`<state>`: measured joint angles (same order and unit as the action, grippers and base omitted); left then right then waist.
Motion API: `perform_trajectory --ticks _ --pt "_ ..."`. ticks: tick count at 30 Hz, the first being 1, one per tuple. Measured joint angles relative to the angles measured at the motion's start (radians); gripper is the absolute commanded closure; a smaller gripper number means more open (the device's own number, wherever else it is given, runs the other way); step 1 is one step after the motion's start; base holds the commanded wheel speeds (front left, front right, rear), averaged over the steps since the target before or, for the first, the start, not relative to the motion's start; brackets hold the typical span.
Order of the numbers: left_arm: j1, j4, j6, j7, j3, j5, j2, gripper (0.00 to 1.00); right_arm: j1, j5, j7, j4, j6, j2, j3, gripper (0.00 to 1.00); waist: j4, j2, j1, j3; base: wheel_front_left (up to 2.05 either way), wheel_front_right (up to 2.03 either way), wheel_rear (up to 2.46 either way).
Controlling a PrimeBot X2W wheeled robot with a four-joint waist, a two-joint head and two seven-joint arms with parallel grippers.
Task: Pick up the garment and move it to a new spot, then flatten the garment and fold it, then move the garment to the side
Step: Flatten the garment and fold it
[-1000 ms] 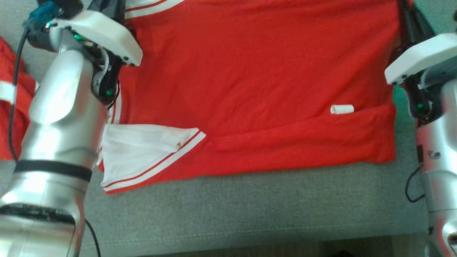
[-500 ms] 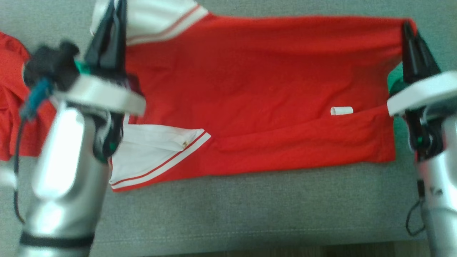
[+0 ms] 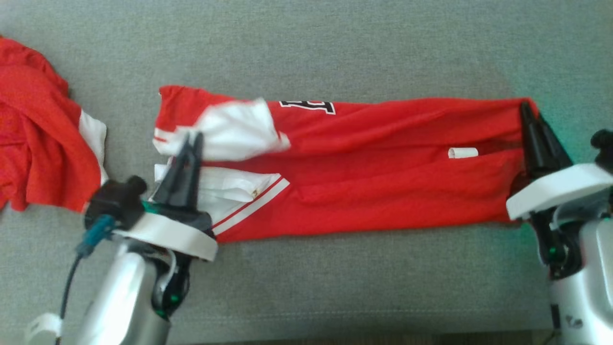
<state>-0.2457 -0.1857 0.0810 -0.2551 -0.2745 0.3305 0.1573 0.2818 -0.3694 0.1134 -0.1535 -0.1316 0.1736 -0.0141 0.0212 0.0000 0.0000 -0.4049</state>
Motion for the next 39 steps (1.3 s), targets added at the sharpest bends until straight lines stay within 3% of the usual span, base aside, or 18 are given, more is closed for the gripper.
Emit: perform_trajectory --ticks 1,2,3,11,21,39 --pt "0.0 -0.019 0.009 0.01 -0.01 0.007 -0.003 0.87 -0.011 0.008 0.002 0.009 0.0 -0.006 -0.001 0.0 0.002 0.0 0.0 0.001 0.0 0.0 0.0" --pt "0.0 -0.038 0.013 0.02 -0.019 0.016 -0.007 0.55 -0.022 0.012 0.002 0.017 0.0 -0.011 -0.003 0.0 0.004 0.0 0.0 0.002 0.0 0.0 0.0" --pt "0.0 -0.059 0.017 0.029 -0.03 0.025 -0.011 0.0 -0.036 0.014 0.008 0.024 0.0 -0.016 -0.007 0.0 0.006 0.0 0.0 0.005 0.0 0.0 0.0" --pt "0.046 -0.112 0.014 0.021 -0.033 0.045 -0.026 0.0 -0.189 0.049 0.011 0.097 0.0 -0.075 -0.03 0.0 0.002 0.0 0.0 0.031 0.0 0.0 0.0" --pt "0.116 0.061 -0.117 0.006 0.072 -0.025 0.005 0.0 -0.253 0.17 -0.008 0.302 0.0 -0.108 -0.046 0.0 -0.014 0.0 0.0 0.089 0.0 0.0 0.0" --pt "0.224 0.169 -0.16 0.03 0.093 -0.059 0.044 0.0 -0.257 0.205 0.007 0.303 0.0 -0.109 0.0 0.0 -0.013 0.0 0.0 0.189 0.0 0.0 0.0"
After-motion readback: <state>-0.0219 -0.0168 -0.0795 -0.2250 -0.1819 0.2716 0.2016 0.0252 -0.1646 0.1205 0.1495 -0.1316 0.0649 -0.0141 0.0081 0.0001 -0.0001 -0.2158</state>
